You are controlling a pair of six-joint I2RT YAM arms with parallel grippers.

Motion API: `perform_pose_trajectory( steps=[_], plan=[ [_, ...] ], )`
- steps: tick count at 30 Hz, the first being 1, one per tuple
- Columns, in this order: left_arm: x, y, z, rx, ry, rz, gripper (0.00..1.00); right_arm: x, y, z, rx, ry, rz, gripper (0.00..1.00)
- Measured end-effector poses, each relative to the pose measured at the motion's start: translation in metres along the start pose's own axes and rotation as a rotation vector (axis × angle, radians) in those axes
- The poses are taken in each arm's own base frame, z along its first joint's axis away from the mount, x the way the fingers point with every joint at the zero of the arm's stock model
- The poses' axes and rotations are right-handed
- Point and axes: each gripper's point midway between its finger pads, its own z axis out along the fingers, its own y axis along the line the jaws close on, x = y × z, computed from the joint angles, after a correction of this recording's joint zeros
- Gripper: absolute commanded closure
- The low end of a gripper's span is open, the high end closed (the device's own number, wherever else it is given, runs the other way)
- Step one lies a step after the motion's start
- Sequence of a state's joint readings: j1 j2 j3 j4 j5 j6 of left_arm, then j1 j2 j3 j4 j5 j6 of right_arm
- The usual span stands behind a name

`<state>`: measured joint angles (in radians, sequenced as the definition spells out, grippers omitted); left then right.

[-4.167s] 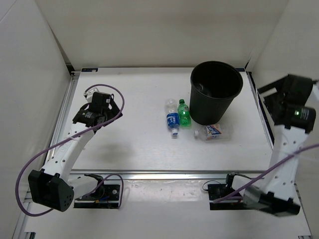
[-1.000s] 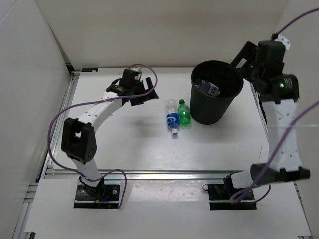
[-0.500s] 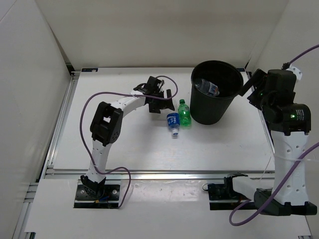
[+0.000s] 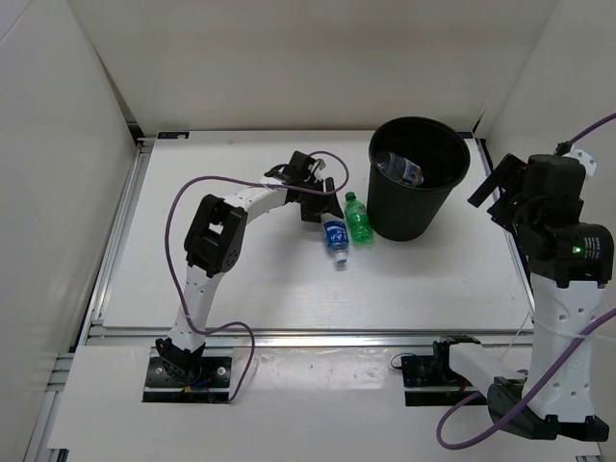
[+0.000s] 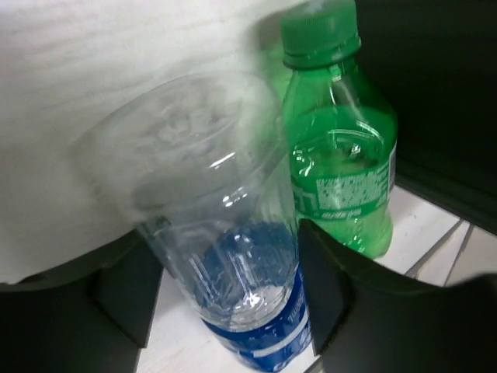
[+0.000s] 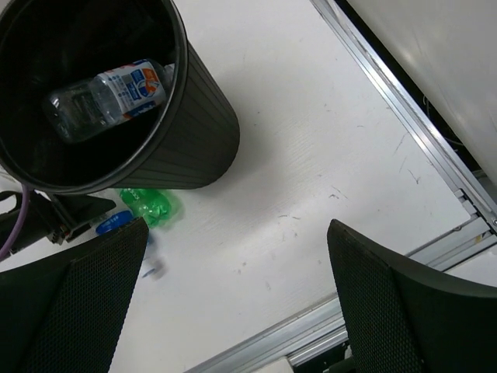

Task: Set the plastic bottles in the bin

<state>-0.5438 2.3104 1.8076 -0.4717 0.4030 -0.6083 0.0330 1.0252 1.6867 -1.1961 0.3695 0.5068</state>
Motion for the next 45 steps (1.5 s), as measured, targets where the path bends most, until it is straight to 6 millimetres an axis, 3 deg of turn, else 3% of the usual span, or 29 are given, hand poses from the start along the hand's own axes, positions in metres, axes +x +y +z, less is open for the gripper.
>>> perform_pose_trajectory(
  steps=[4, 8, 11, 13, 16, 20, 23, 26, 29, 33, 34, 36, 38, 40, 43, 45],
  plan=[
    [0.007, 0.002, -0.003, 0.004, 0.003, -0.006, 0.33, 0.004, -0.002, 0.001, 0.011, 0.019, -0.009, 0.00],
    [0.002, 0.019, -0.018, -0.112, -0.030, -0.017, 0.33, 0.008, -0.002, 0.003, 0.016, 0.033, 0.000, 0.00],
    [-0.024, 0.028, -0.037, -0.207, -0.107, -0.020, 0.33, 0.021, -0.005, 0.011, 0.029, 0.064, 0.013, 0.00],
    [-0.056, 0.019, -0.056, -0.224, -0.193, 0.002, 0.33, 0.034, -0.007, 0.018, 0.045, 0.103, 0.015, 0.00],
    [-0.128, -0.025, -0.108, -0.180, -0.407, 0.076, 0.33, 0.047, -0.006, 0.026, 0.048, 0.148, 0.025, 0.00],
    [-0.203, -0.117, -0.208, -0.001, -0.716, 0.188, 0.33, 0.050, -0.003, 0.030, 0.035, 0.157, 0.034, 0.00],
    [-0.226, -0.182, -0.281, 0.158, -0.917, 0.265, 0.36, 0.049, -0.001, 0.031, 0.028, 0.151, 0.035, 0.00],
    [-0.226, -0.237, -0.319, 0.323, -1.042, 0.332, 0.36, 0.048, -0.001, 0.031, 0.026, 0.149, 0.027, 0.00],
    [-0.213, -0.281, -0.313, 0.453, -1.072, 0.380, 0.32, 0.049, -0.002, 0.031, 0.026, 0.151, 0.019, 0.00],
    [-0.181, -0.315, -0.250, 0.521, -0.979, 0.419, 0.18, 0.050, -0.005, 0.027, 0.029, 0.150, 0.008, 0.02],
    [-0.172, -0.319, -0.231, 0.524, -0.946, 0.425, 0.00, 0.050, -0.007, 0.024, 0.031, 0.146, 0.004, 0.02],
    [-0.156, -0.322, -0.196, 0.518, -0.884, 0.437, 0.00, 0.051, -0.012, 0.017, 0.032, 0.136, -0.001, 0.03],
    [-0.146, -0.316, -0.171, 0.498, -0.835, 0.443, 0.00, 0.052, -0.018, 0.005, 0.027, 0.118, 0.001, 0.03],
    [-0.145, -0.306, -0.161, 0.464, -0.819, 0.452, 0.00, 0.053, -0.021, -0.001, 0.022, 0.107, 0.005, 0.03],
    [-0.147, -0.272, -0.165, 0.355, -0.820, 0.448, 0.00, 0.061, -0.029, -0.008, 0.026, 0.106, 0.010, 0.03],
    [-0.147, -0.234, -0.186, 0.238, -0.832, 0.404, 0.00, 0.069, -0.033, -0.008, 0.038, 0.124, 0.017, 0.02]
  ],
)
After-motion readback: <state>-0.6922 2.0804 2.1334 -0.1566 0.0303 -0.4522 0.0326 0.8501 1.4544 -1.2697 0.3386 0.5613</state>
